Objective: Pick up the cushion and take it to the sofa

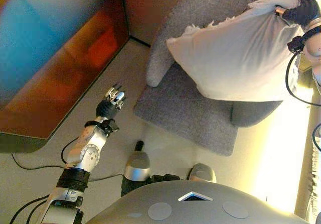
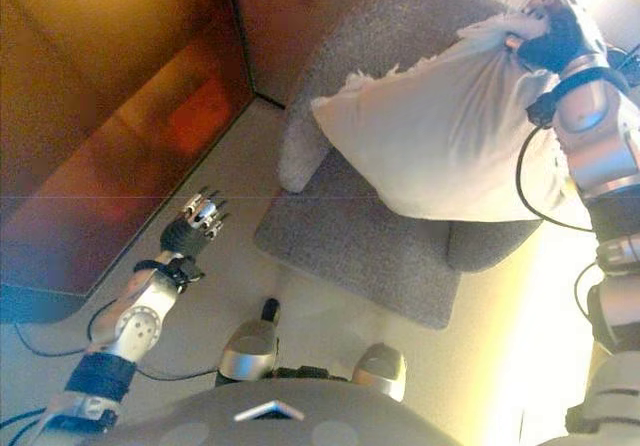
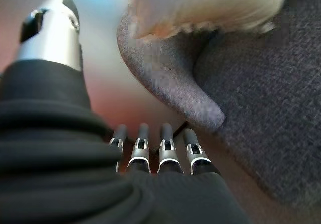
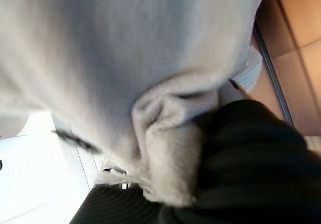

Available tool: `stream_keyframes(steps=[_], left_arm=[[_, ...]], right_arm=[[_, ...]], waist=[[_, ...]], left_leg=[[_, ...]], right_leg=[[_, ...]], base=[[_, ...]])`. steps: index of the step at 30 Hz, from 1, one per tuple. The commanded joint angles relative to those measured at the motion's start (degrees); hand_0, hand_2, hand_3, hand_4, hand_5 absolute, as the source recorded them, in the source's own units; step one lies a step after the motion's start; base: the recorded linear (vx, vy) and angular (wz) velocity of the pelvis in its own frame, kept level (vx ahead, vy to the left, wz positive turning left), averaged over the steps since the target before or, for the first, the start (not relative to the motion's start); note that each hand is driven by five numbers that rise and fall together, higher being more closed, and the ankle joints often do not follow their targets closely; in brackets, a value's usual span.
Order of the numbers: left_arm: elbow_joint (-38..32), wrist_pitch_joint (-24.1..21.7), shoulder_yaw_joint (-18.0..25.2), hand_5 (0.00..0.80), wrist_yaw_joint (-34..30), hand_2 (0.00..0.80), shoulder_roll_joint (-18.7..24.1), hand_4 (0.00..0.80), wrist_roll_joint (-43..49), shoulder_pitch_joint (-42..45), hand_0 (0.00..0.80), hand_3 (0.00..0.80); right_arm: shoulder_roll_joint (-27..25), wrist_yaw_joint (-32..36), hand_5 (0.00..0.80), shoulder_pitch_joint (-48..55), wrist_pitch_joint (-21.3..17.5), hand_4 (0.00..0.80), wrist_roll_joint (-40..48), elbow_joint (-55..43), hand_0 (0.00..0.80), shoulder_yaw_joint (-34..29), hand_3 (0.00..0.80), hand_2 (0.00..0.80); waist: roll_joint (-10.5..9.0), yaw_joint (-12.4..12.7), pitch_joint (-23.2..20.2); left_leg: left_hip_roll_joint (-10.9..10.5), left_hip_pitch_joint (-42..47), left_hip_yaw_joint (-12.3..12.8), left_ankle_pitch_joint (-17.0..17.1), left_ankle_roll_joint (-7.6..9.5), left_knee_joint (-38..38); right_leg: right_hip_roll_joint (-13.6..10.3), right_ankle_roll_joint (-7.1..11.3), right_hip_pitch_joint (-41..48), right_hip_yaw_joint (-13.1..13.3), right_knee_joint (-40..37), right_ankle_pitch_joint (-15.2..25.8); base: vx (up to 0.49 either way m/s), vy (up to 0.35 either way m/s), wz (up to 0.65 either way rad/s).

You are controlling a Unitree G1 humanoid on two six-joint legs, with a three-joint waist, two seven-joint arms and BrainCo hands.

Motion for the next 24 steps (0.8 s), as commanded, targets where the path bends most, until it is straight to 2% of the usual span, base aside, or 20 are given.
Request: stream_keyframes(steps=[1, 3, 5, 7, 9, 11, 12, 13, 14, 16, 19, 22, 24], left_arm=[[-1.53, -1.06, -2.90, 0.000, -2.52, 0.000, 0.83, 0.000, 3.40, -0.83, 0.000, 0.000], [-1.27, -1.53, -3.11, 0.000, -2.74, 0.000, 0.81, 0.000, 3.36, -0.69, 0.000, 0.000], [-1.04, -2.21, -3.05, 0.000, -2.59, 0.000, 0.52, 0.000, 3.08, -0.10, 0.000, 0.000], [-1.23, -2.66, -2.92, 0.000, -1.66, 0.000, 0.20, 0.000, 2.36, 0.54, 0.000, 0.000], [-1.39, -3.10, -2.54, 0.000, -0.88, 0.000, -0.20, 0.000, 1.69, 0.69, 0.000, 0.000], [-2.00, -4.05, -2.35, 0.000, 0.44, 0.000, -0.48, 0.000, 0.57, 0.82, 0.000, 0.000], [-2.31, -4.73, -2.50, 0.000, 1.40, 0.000, -0.96, 0.000, 0.15, 0.94, 0.000, 0.000], [-2.52, -4.98, -2.65, 0.000, 1.91, 0.000, -1.17, 0.000, -0.06, 0.95, 0.000, 0.000], [-2.53, -5.31, -2.89, 0.000, 2.55, 0.000, -1.63, 0.000, -0.34, 0.81, 0.000, 0.000], [-2.45, -5.42, -3.22, 0.000, 3.10, 0.000, -2.07, 0.000, -0.23, 0.64, 0.000, 0.000], [-2.57, -4.28, -2.83, 0.000, 2.81, 0.000, -2.14, 0.000, -0.28, -0.24, 0.000, 0.000], [-3.18, -2.06, -2.39, 0.000, 2.45, 0.000, -1.89, 0.000, -0.27, -1.49, 0.000, 0.000], [-3.57, -0.75, -2.44, 0.000, 2.66, 0.000, -2.38, 0.000, 0.06, -2.13, 0.000, 0.000]], right_arm=[[-1.23, -5.66, 0.800, -11.95, 0.88, 0.800, 0.76, 2.28, 0.800, -1.16, 0.800, 0.800], [-1.78, -4.95, 0.800, -13.64, 1.14, 0.800, 1.11, 3.38, 0.800, -0.04, 0.800, 0.800], [-2.47, -3.97, 0.800, -15.46, 0.93, 0.800, 1.57, 4.06, 0.800, 1.43, 0.800, 0.800], [-2.52, -2.80, 0.800, -16.55, 2.09, 0.800, 2.03, 2.64, 0.800, 2.22, 0.800, 0.800], [-2.11, -2.45, 0.800, -17.44, 2.82, 0.800, 2.07, 1.73, 0.800, 3.46, 0.800, 0.800], [-1.46, -1.98, 0.800, -17.91, 2.71, 0.800, 2.24, 1.11, 0.800, 4.50, 0.800, 0.800], [-1.16, -2.11, 0.800, -17.69, 2.33, 0.800, 2.31, 0.77, 0.800, 5.13, 0.800, 0.800], [-1.09, -2.26, 0.800, -17.53, 2.16, 0.800, 2.44, 0.55, 0.800, 5.52, 0.800, 0.800], [-1.04, -2.41, 0.800, -16.96, 2.12, 0.800, 2.45, -0.31, 0.800, 5.84, 0.800, 0.800], [-1.23, -2.64, 0.800, -15.82, 2.37, 0.800, 2.70, -1.46, 0.800, 5.89, 0.800, 0.800], [-0.79, -2.31, 0.800, -14.99, 2.97, 0.800, 1.20, -1.28, 0.800, 5.43, 0.800, 0.800], [-0.01, -2.37, 0.800, -15.62, 3.98, 0.800, -0.32, 0.61, 0.800, 5.46, 0.800, 0.800], [-0.30, -1.88, 0.800, -14.52, 4.18, 0.800, -1.63, 0.27, 0.800, 3.94, 0.800, 0.800]], waist=[[-3.82, -0.54, -4.95], [-3.86, -1.04, -5.39], [-3.60, -1.55, -6.12], [-2.99, -2.18, -6.81], [-2.53, -2.49, -7.13], [-2.35, -2.69, -7.28], [-2.59, -2.85, -7.11], [-2.72, -2.94, -6.96], [-3.40, -2.92, -6.41], [-3.86, -2.83, -5.86], [-2.95, -1.69, -5.33], [-0.82, 0.00, -5.26], [0.25, 0.92, -5.20]], left_leg=[[-2.95, 8.46, -0.96, -14.98, 1.65, 5.92], [-2.33, 9.88, -1.45, -15.08, 1.55, 6.03], [-1.04, 10.75, -1.24, -13.65, 0.81, 6.98], [1.10, 11.20, -0.84, -10.69, -0.76, 8.70], [2.95, 10.82, -0.81, -6.37, -2.32, 12.20], [4.27, 9.85, -0.67, -1.24, -3.59, 17.71], [4.57, 8.21, -0.07, 1.69, -4.02, 23.25], [4.64, 6.73, 0.06, 3.01, -4.19, 26.91], [4.03, 3.85, 0.48, 4.36, -4.05, 34.09], [3.67, -0.36, 1.22, 4.08, -3.44, 40.88], [4.76, -3.17, 2.67, 3.50, -2.62, 34.97], [7.15, -2.48, 3.88, 4.77, -3.34, 18.81], [7.30, -3.25, 4.94, 5.17, -4.22, 11.32]], right_leg=[[-0.64, 1.54, -9.29, 2.24, 0.22, 14.50], [0.52, 1.25, -8.99, 2.71, 0.49, 13.46], [1.57, 0.68, -8.31, 2.93, 1.12, 11.76], [2.99, -0.67, -7.69, 3.72, 2.44, 9.43], [3.90, -2.24, -7.13, 3.79, 3.56, 7.55], [4.85, -4.15, -6.20, 3.82, 4.29, 5.88], [5.10, -5.58, -5.47, 3.61, 4.59, 5.10], [5.21, -6.37, -5.06, 3.48, 4.86, 4.65], [5.02, -7.73, -4.09, 3.46, 5.11, 4.06], [5.02, -9.01, -2.93, 2.55, 5.58, 3.25], [5.72, -8.92, -0.83, 1.02, 5.67, 1.64], [6.36, -7.81, 1.54, -1.05, 5.50, -0.98], [6.21, -7.04, 3.50, -2.72, 5.01, -2.40]], base=[[0.290, -0.127, 0.91], [0.255, -0.112, 0.74], [0.250, -0.105, 0.23], [0.245, -0.099, 0.10], [0.196, -0.103, 0.03], [0.181, -0.137, -0.08], [0.140, -0.145, -0.10], [0.155, -0.191, 0.12], [0.117, -0.152, 0.16], [0.176, -0.150, -0.01], [0.194, -0.014, 0.05], [0.221, 0.097, 0.07], [0.231, 0.092, 0.21]])
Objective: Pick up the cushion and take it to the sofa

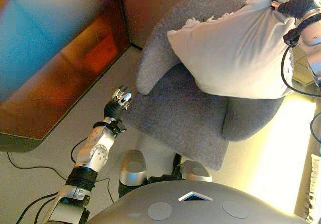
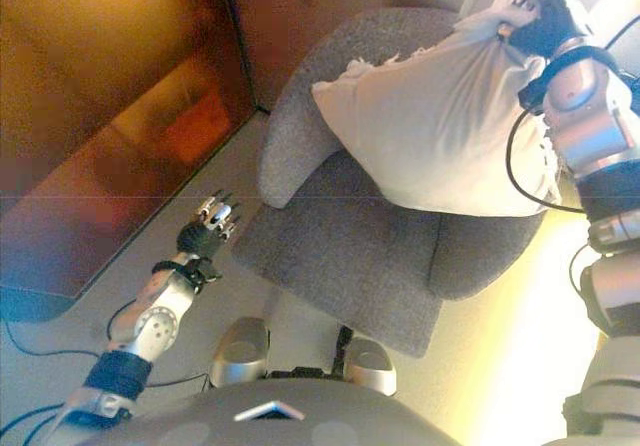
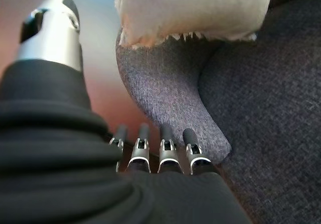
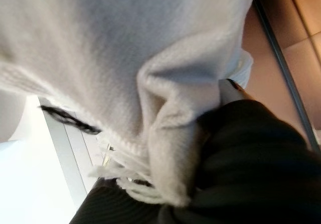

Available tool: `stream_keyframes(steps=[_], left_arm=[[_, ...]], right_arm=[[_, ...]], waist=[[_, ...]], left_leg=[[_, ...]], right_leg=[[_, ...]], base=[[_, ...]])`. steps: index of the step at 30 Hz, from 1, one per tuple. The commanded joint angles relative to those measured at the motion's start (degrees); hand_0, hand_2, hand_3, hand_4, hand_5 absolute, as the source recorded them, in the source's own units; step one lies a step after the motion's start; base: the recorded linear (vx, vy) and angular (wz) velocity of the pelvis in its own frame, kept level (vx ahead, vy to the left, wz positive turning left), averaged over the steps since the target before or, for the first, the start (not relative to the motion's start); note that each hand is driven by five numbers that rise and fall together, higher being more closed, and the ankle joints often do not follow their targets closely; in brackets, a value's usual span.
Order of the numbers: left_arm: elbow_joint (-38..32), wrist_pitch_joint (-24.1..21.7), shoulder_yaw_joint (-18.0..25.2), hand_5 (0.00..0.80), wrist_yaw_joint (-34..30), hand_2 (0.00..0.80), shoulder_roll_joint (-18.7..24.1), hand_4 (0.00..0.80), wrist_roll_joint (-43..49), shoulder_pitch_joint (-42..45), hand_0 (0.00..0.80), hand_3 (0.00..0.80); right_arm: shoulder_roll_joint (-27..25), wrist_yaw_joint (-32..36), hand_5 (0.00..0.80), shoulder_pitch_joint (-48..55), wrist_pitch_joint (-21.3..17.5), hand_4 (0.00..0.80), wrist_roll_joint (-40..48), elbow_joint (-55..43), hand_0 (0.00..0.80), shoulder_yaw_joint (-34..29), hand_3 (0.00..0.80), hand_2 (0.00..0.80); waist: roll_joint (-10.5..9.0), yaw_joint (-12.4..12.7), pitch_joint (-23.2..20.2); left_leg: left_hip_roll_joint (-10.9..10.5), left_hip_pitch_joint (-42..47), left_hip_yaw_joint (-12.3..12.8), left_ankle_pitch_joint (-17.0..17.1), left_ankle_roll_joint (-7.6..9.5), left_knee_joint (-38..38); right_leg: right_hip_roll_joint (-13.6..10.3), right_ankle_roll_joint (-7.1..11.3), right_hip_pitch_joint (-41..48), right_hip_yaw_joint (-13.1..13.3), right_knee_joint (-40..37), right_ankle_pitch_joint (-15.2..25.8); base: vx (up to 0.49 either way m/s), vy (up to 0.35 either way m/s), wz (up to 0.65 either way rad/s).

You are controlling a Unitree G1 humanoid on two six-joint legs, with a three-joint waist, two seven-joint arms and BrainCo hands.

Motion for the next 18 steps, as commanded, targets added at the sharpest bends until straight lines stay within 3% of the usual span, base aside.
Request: stream_keyframes(steps=[1, 5, 8, 12, 15, 18], left_arm=[[-4.20, 0.25, -0.23, 0.000, -0.64, 0.000, 0.06, 0.000, -0.64, -0.97, 0.000, 0.000], [-3.93, 0.36, -0.31, 0.000, -3.01, 0.000, -0.53, 0.000, 0.41, -0.37, 0.000, 0.000], [-3.85, 1.15, -0.47, 0.000, -3.50, 0.000, -0.18, 0.000, 0.53, -1.08, 0.000, 0.000], [-4.75, 2.03, -1.33, 0.000, -2.71, 0.000, 0.73, 0.000, 0.53, -1.41, 0.000, 0.000], [-5.98, 2.23, -0.96, 0.000, -2.91, 0.000, 1.74, 0.000, 0.58, -0.78, 0.000, 0.000], [-5.56, 1.99, -0.44, 0.000, -2.96, 0.000, 2.29, 0.000, 0.72, -0.58, 0.000, 0.000]], right_arm=[[-3.38, -3.38, 0.800, -7.37, -1.69, 0.800, -3.04, -2.76, 0.800, -2.66, 0.800, 0.800], [-5.37, -2.34, 0.800, -3.29, -1.86, 0.800, -4.28, -4.03, 0.800, -6.53, 0.800, 0.800], [-5.00, -2.54, 0.800, -2.28, -2.24, 0.800, -4.74, -2.87, 0.800, -7.62, 0.800, 0.800], [-5.24, -3.45, 0.800, 1.59, -1.95, 0.800, -5.01, -4.44, 0.800, -10.13, 0.800, 0.800], [-4.43, -4.79, 0.800, 5.35, -2.22, 0.800, -5.73, -5.57, 0.800, -13.22, 0.800, 0.800], [-3.12, -5.61, 0.800, 8.41, -1.46, 0.800, -6.39, -6.74, 0.800, -15.33, 0.800, 0.800]], waist=[[0.32, 3.23, -3.83], [0.72, 4.41, -4.14], [0.58, 4.04, -4.58], [0.51, 3.31, -5.19], [0.85, 3.31, -4.85], [1.57, 3.61, -4.42]], left_leg=[[1.82, 1.45, 3.53, 8.02, -3.28, -10.03], [-0.23, -3.30, 8.02, 9.01, -2.91, -13.25], [-1.49, -2.75, 9.68, 5.10, -1.16, -13.29], [-3.52, -1.09, 9.62, 3.05, 0.76, -13.96], [-5.02, 0.14, 9.49, 1.64, 2.97, -13.95], [-6.26, 1.77, 9.26, 0.43, 4.69, -14.20]], right_leg=[[-1.00, 4.95, 3.29, -1.80, -0.05, -0.19], [-0.81, 5.46, 8.07, -3.01, -0.79, -2.74], [-1.71, 5.56, 8.42, -2.97, 0.85, -3.76], [-2.93, 6.34, 8.05, -2.65, 3.44, -4.38], [-5.60, 7.80, 5.65, -3.04, 11.71, -2.27], [-8.31, 8.06, 2.38, -3.23, 22.38, 1.59]], base=[[0.217, 0.049, 0.31], [0.238, 0.048, 0.20], [0.207, 0.075, 0.13], [0.222, 0.077, 0.12], [0.148, 0.099, 0.04], [0.136, 0.122, 0.07]])
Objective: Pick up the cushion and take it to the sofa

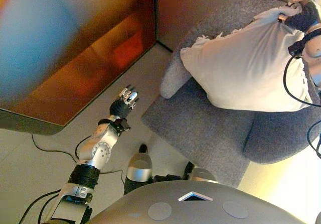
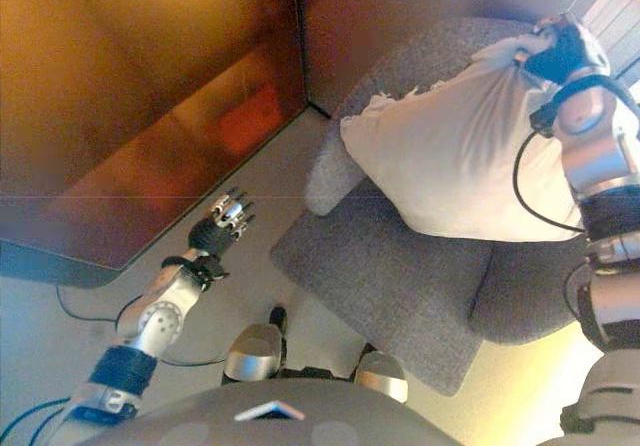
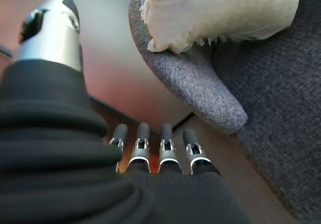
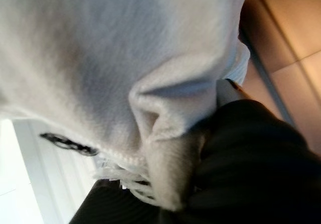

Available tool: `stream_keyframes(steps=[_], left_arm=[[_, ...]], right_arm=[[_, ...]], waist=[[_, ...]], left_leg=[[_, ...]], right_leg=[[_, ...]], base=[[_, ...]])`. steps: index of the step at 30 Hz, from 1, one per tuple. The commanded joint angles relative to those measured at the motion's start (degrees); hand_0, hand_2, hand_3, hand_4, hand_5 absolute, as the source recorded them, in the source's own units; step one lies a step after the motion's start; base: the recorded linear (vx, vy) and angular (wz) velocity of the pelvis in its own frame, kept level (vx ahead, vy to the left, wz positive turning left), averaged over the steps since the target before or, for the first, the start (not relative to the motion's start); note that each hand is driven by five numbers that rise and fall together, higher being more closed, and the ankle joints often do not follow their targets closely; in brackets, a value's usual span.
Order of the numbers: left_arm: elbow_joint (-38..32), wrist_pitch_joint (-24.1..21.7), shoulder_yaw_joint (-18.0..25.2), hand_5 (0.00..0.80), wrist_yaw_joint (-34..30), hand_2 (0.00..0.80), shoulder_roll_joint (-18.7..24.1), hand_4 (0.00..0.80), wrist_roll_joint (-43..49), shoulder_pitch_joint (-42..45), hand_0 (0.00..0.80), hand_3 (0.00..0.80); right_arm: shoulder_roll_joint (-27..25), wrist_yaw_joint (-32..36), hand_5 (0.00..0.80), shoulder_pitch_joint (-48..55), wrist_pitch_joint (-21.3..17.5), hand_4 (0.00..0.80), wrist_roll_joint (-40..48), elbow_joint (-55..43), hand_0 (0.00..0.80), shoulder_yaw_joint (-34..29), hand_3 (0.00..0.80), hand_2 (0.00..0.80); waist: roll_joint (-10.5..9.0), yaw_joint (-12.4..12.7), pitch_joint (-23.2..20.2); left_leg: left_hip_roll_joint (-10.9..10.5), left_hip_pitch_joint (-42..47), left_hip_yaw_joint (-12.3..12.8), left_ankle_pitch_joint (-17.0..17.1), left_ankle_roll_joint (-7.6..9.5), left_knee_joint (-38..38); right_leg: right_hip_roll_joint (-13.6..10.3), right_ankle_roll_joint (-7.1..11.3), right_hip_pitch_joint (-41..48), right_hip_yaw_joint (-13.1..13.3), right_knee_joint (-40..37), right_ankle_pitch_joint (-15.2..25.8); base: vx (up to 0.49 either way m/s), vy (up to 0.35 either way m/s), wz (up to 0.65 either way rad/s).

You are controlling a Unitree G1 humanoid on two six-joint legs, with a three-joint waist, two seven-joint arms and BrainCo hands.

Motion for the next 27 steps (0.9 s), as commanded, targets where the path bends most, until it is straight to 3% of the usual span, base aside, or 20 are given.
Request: stream_keyframes(steps=[1, 6, 10, 14, 18, 27], left_arm=[[-3.35, -1.63, -0.38, 0.000, -1.01, 0.000, 3.28, 0.000, 0.73, 0.71, 0.000, 0.000], [-2.68, -1.50, 0.66, 0.000, -1.18, 0.000, 3.97, 0.000, 1.47, -0.09, 0.000, 0.000], [-3.04, -2.71, 0.85, 0.000, -1.40, 0.000, 6.00, 0.000, 1.33, -1.47, 0.000, 0.000], [-2.90, -2.56, 2.07, 0.000, -1.16, 0.000, 6.93, 0.000, 1.95, -1.51, 0.000, 0.000], [-4.47, -1.77, 3.48, 0.000, -1.56, 0.000, 7.35, 0.000, 1.32, 0.60, 0.000, 0.000], [-6.16, -5.40, 3.13, 0.000, -3.79, 0.000, 9.64, 0.000, -1.82, -2.20, 0.000, 0.000]], right_arm=[[-2.20, -5.60, 0.800, -2.34, -1.75, 0.800, -2.01, -5.76, 0.800, -4.17, 0.800, 0.800], [-1.11, -5.83, 0.800, -4.49, -0.84, 0.800, -1.62, -1.54, 0.800, -2.17, 0.800, 0.800], [-2.17, -8.62, 0.800, -2.93, -1.88, 0.800, 0.54, -0.31, 0.800, -3.27, 0.800, 0.800], [-2.99, -7.97, 0.800, -0.98, -2.07, 0.800, 0.44, 1.96, 0.800, -3.92, 0.800, 0.800], [-4.16, -7.87, 0.800, 0.26, -1.19, 0.800, -0.34, 3.74, 0.800, -3.65, 0.800, 0.800], [-4.88, -13.65, 0.800, -8.58, -0.74, 0.800, 2.63, 10.54, 0.800, 1.50, 0.800, 0.800]], waist=[[-1.30, 0.87, -4.80], [-2.07, 2.15, -3.60], [-3.62, 1.00, -1.08], [-4.72, 1.15, -0.37], [-5.02, 2.17, -0.09], [-3.30, 4.01, 5.95]], left_leg=[[-2.00, -4.00, 1.58, 1.22, 3.40, 1.03], [-1.14, -2.94, 1.94, -0.01, 1.82, 2.41], [2.35, -5.58, -0.17, -1.67, -1.00, 7.05], [6.78, -7.02, -1.90, -1.81, -3.51, 9.20], [8.96, -9.11, -3.70, -1.96, -4.90, 12.14], [10.46, -18.05, -8.17, -0.95, -7.19, 17.14]], right_leg=[[-4.51, 1.82, -1.70, 0.35, 22.73, 3.36], [-8.59, 2.27, -2.97, -2.13, 14.00, 5.74], [-10.30, 4.88, -4.61, 1.54, 3.69, 10.03], [-9.25, 6.58, -3.40, 2.36, -0.44, 9.30], [-7.73, 6.52, -1.89, 2.13, 0.35, 6.20], [-6.44, 6.09, -4.95, 2.86, 3.84, 1.77]], base=[[0.142, 0.074, 0.06], [0.100, -0.142, -0.22], [0.022, -0.359, 0.03], [0.103, -0.268, 0.33], [0.149, -0.153, 0.11], [-0.082, -0.089, 0.13]])
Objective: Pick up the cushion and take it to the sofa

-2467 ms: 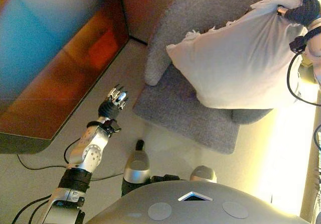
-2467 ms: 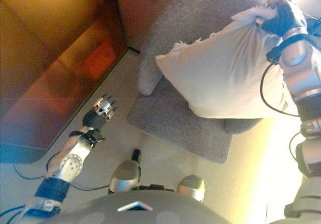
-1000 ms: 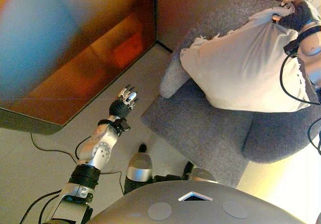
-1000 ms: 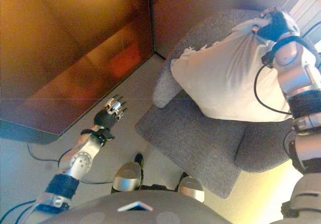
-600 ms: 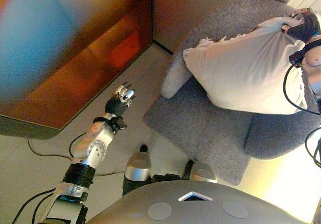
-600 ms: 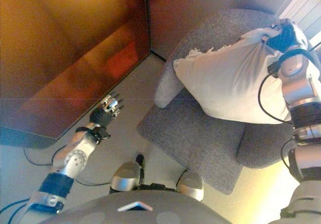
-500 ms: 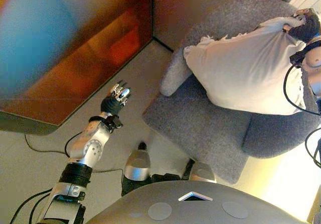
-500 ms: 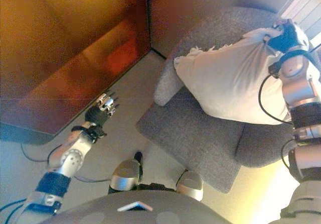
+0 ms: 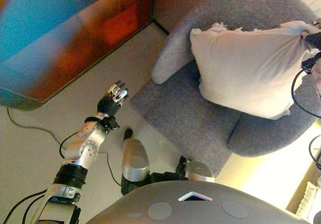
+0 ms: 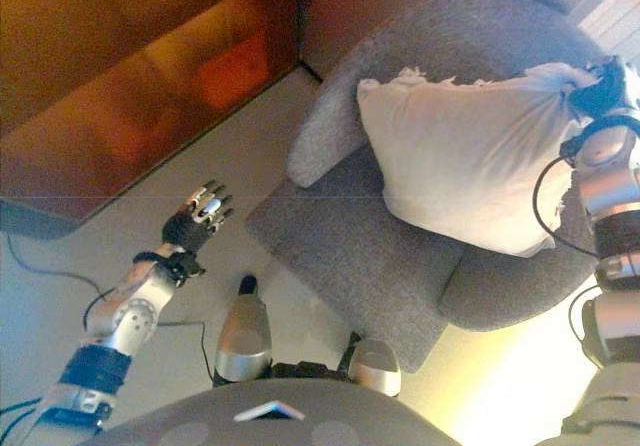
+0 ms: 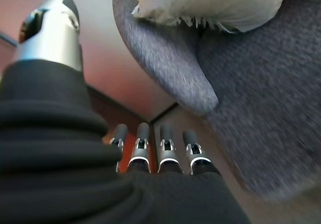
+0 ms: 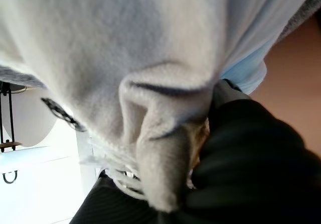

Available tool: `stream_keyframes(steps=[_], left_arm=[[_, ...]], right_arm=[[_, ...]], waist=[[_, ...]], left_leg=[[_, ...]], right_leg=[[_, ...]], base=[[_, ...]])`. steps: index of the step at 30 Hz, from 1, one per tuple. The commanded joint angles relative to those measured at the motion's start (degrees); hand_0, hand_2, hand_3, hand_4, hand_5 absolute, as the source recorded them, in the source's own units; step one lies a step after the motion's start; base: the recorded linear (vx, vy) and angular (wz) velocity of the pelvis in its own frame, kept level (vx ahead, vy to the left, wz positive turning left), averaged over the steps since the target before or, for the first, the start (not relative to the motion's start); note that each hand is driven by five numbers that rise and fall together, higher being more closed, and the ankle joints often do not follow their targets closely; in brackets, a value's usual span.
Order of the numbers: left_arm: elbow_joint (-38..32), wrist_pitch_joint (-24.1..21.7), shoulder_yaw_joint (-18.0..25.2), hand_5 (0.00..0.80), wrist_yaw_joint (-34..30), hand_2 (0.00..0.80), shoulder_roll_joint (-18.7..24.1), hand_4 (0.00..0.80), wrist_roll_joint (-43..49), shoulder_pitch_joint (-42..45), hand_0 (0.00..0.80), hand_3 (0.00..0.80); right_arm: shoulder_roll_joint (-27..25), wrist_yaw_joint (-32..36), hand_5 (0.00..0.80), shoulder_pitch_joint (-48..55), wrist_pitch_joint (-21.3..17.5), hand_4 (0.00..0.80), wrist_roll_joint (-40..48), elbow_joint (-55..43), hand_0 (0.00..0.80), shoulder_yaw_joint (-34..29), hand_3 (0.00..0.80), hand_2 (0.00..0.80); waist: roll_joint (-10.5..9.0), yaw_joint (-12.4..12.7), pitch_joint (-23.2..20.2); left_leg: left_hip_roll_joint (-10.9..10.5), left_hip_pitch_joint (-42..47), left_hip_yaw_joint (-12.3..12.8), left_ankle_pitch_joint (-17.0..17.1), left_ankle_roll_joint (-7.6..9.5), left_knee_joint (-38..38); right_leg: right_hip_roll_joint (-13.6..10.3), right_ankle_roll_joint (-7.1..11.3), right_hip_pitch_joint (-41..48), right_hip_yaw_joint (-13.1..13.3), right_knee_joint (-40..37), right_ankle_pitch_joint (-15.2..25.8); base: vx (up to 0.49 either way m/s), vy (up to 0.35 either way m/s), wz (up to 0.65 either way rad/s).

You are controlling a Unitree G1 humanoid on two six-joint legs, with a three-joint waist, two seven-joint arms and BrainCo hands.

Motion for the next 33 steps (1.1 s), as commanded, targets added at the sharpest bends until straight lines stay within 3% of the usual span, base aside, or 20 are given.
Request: stream_keyframes(steps=[1, 6, 11, 20, 21, 22, 33], left_arm=[[-6.33, -5.74, 0.36, 0.000, -1.15, 0.000, 2.61, 0.000, -2.45, -2.39, 0.000, 0.000], [-7.22, -8.34, -0.28, 0.000, 0.87, 0.000, 1.55, 0.000, -3.89, -3.29, 0.000, 0.000], [-7.05, -8.99, -1.27, 0.000, 2.27, 0.000, 1.21, 0.000, -4.06, -4.34, 0.000, 0.000], [-7.01, -9.55, -2.23, 0.000, 2.53, 0.000, 2.44, 0.000, -4.05, -4.83, 0.000, 0.000], [-7.12, -9.47, -2.01, 0.000, 2.67, 0.000, 2.63, 0.000, -4.42, -4.66, 0.000, 0.000], [-7.22, -9.31, -1.79, 0.000, 2.82, 0.000, 2.75, 0.000, -4.86, -4.39, 0.000, 0.000], [-8.86, -7.71, 0.22, 0.000, 3.02, 0.000, 2.63, 0.000, -5.62, -0.62, 0.000, 0.000]], right_arm=[[-3.49, -4.23, 0.800, -9.18, -1.13, 0.800, 2.27, -0.41, 0.800, 3.26, 0.800, 0.800], [-1.94, -5.21, 0.800, -9.34, -2.38, 0.800, 2.45, -0.12, 0.800, 3.79, 0.800, 0.800], [-1.31, -5.83, 0.800, -9.74, -1.14, 0.800, 3.61, 1.77, 0.800, 4.56, 0.800, 0.800], [-2.65, -8.39, 0.800, -14.18, 6.41, 0.800, 1.27, 16.08, 0.800, 6.06, 0.800, 0.800], [-3.10, -8.82, 0.439, -14.52, 7.76, 0.439, 1.60, 17.22, 0.439, 5.70, 0.439, 0.439], [-3.41, -8.70, 0.000, -14.49, 8.47, 0.000, 0.81, 17.84, 0.000, 5.29, 0.000, 0.000], [-6.29, -8.26, 0.000, -8.98, 10.75, 0.000, 1.36, 16.93, 0.000, 1.24, 0.000, 0.000]], waist=[[-0.01, 1.64, 0.99], [1.10, 1.04, 3.25], [1.64, 0.93, 4.82], [2.22, 2.51, 6.14], [2.32, 2.61, 6.12], [2.36, 2.64, 6.04], [1.73, 1.80, 2.75]], left_leg=[[2.55, -4.74, -1.96, 0.47, -1.66, 5.80], [2.29, -7.65, -3.23, -1.38, -1.40, 10.93], [2.28, -8.59, -3.64, -1.32, -1.90, 12.25], [2.14, -8.62, -3.76, 0.64, -2.45, 8.69], [2.26, -8.53, -3.66, 1.04, -2.53, 8.10], [2.37, -8.36, -3.53, 1.34, -2.58, 7.63], [3.47, -3.19, -0.99, 4.42, -2.55, 0.43]], right_leg=[[-5.99, 2.95, -2.11, 3.77, 6.55, -0.36], [-6.55, 1.87, -6.48, 5.57, 12.31, -2.12], [-6.72, 1.72, -7.64, 5.63, 13.95, -2.57], [-6.23, 2.08, -5.84, 4.10, 10.72, -1.78], [-6.15, 2.07, -5.44, 3.83, 10.25, -1.70], [-6.08, 2.05, -5.07, 3.63, 9.87, -1.64], [-4.69, 2.22, -1.28, 3.28, 4.78, -0.76]], base=[[-0.114, 0.019, 0.01], [-0.035, 0.014, -0.02], [-0.022, -0.005, -0.02], [-0.019, -0.031, 0.03], [0.019, -0.028, 0.04], [0.034, -0.009, 0.09], [0.065, 0.002, 0.06]])
